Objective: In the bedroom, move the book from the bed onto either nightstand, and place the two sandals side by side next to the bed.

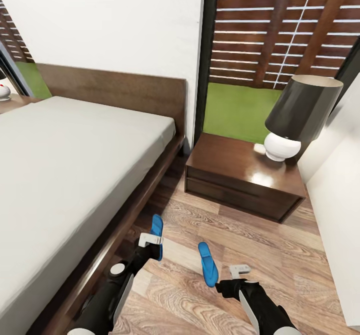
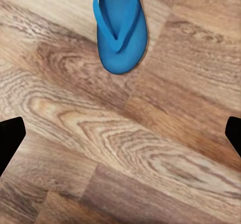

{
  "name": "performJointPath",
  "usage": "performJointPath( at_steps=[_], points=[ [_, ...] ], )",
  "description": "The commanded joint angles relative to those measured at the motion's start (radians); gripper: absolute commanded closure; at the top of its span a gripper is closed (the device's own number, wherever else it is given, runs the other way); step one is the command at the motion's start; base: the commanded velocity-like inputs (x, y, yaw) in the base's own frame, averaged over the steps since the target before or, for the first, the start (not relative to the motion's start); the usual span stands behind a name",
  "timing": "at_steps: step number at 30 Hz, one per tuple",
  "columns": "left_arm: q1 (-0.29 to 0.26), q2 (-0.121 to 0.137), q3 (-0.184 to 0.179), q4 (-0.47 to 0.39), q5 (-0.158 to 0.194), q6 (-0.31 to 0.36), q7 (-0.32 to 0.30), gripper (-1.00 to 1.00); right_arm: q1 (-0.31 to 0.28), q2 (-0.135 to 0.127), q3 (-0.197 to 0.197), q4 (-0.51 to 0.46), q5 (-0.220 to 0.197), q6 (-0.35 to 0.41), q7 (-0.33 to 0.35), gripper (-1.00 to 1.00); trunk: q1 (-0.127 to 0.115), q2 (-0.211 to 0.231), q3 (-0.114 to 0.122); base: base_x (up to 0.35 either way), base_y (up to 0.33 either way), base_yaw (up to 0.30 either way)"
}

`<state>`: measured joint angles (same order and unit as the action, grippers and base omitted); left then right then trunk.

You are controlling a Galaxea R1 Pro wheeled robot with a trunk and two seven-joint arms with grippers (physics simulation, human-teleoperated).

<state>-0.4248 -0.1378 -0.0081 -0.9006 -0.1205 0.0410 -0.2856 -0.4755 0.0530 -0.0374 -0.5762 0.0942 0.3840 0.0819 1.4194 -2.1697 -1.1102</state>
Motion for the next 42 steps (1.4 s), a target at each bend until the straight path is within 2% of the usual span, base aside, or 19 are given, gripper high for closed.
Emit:
performJointPath(
  at_steps=[1, 12, 21, 42],
  points=[
    [0.000, 0.000, 0.002, -0.002, -0.009, 0.003, -0.004, 1.00, 0.000, 0.001, -0.004, -0.002, 0.010, 0.006, 0.007, -1.00, 0.004, -0.007, -0.004, 0.000, 0.000, 0.000],
    [0.000, 0.000, 0.002, -0.006, -0.005, 0.002, -0.004, 1.00, 0.000, 0.001, -0.004, -0.002, 0.010, 0.006, 0.007, -1.00, 0.046, -0.084, -0.038, 0.000, 0.000, 0.000],
    [0.000, 0.000, 0.002, -0.043, -0.005, 0.003, -0.005, 1.00, 0.000, 0.002, -0.004, -0.002, 0.010, 0.006, 0.007, -1.00, 0.080, -0.147, -0.067, 0.000, 0.000, 0.000],
    [0.000, 0.000, 0.002, -0.046, -0.004, 0.004, -0.006, 1.00, 0.000, 0.002, -0.004, 0.000, 0.010, 0.006, 0.007, -1.00, 0.161, -0.294, -0.132, 0.000, 0.000, 0.000]
  ],
)
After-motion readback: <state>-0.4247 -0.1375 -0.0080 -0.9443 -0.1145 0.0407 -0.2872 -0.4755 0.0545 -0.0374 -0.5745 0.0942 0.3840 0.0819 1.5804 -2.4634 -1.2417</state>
